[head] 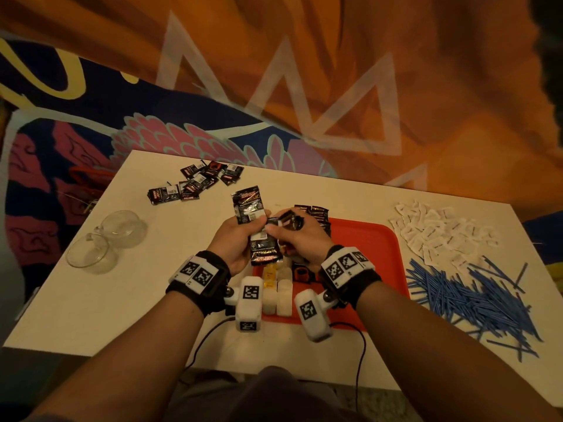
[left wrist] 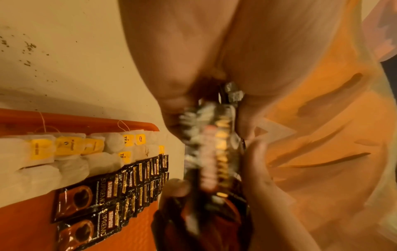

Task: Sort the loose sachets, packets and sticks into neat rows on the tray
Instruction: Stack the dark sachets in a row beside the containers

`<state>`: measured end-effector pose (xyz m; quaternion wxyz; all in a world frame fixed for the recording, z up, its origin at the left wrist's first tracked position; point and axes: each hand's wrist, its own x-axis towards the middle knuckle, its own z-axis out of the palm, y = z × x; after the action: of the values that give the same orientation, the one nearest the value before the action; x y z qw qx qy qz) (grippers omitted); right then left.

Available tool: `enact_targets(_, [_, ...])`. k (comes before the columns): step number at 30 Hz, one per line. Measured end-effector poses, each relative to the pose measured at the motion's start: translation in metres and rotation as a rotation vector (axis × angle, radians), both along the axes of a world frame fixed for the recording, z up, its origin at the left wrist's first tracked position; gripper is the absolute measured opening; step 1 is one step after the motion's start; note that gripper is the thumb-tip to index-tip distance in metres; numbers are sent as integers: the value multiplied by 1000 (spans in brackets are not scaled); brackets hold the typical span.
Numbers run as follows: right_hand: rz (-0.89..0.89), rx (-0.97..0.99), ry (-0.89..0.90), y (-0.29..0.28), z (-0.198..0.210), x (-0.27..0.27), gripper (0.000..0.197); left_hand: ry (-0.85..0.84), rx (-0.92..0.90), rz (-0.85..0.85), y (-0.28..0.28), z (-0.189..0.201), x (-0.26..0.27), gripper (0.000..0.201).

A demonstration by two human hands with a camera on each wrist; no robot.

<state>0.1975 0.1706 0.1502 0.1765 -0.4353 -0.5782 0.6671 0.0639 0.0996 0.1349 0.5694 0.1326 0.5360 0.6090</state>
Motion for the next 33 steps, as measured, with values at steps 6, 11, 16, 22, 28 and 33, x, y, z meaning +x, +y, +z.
enact_targets(6, [74,191,-167,-1,-5,-4,21,65,23,46,1,5,6,22])
enact_targets(11, [169,367,-280,-3,-7,4,18,212,-63,154,2,0,0,27])
enact_targets(16, [-88,599,-33,3,13,6,29,67,-79,233,-3,-3,-7,23])
enact_targets(22, [339,1207,-95,11,15,-1,32,-235,-34,135,-8,5,-1,26])
enact_targets(28, [493,1381,-206,9,0,3,36,-170,-28,41,-9,5,-2,29])
enact_targets(33, [12,612,3,1,-7,2,31,-55,-61,55,-9,-2,0,26])
